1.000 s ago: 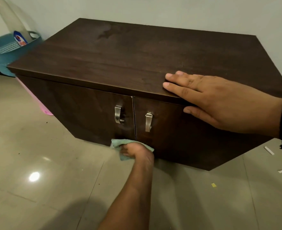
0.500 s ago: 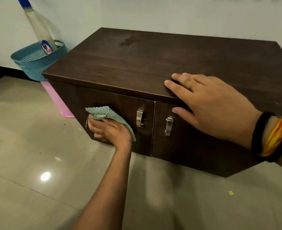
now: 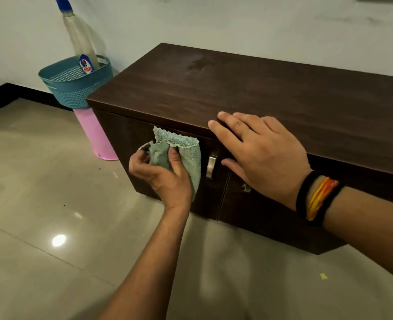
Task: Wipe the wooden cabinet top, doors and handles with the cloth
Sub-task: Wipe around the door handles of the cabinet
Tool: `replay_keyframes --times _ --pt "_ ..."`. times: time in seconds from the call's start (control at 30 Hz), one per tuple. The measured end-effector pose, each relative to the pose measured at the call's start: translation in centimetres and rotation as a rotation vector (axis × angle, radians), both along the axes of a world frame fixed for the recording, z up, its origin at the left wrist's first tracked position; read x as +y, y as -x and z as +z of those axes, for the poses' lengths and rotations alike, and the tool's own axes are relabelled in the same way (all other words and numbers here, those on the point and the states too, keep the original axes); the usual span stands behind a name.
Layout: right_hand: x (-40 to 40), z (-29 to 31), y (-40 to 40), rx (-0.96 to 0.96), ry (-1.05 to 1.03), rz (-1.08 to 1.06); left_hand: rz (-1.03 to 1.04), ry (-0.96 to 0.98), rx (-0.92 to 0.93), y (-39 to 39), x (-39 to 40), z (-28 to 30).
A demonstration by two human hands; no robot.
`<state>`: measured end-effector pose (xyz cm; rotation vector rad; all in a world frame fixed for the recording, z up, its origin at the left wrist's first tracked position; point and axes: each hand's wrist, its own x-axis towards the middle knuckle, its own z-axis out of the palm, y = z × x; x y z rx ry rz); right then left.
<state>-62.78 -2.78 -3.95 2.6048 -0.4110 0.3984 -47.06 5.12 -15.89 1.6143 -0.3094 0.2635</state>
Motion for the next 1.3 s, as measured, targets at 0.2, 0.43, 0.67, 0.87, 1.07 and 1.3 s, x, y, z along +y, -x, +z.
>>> replay_keyframes --times 0.2,0.43,0.67,0.87,1.07,1.3 --pt "0.0 -0.5 0.1 -0.057 0.022 0.118 0.206 -0.135 0.142 0.7 -0.1 0.2" --pt "-0.5 -1.3 -0.1 -0.071 0.095 0.222 -0.065 -0.125 -0.111 1.6 0.4 0.1" --pt "-0.2 -1.6 -0.4 -0.090 0.101 0.232 -0.274 -0.122 -0.313 5.3 0.5 1.3" --pt "0.1 -1.2 -0.4 -0.048 0.087 0.205 -0.303 -0.161 -0.346 5.6 1.0 -0.1" --pt "0.4 -1.1 -0.3 -0.022 0.109 0.182 -0.343 -0.080 -0.311 5.3 2.2 -2.3" --pt "0.5 -1.0 -0.4 -0.036 0.073 0.172 -0.309 -0.024 -0.252 5.3 1.3 1.1"
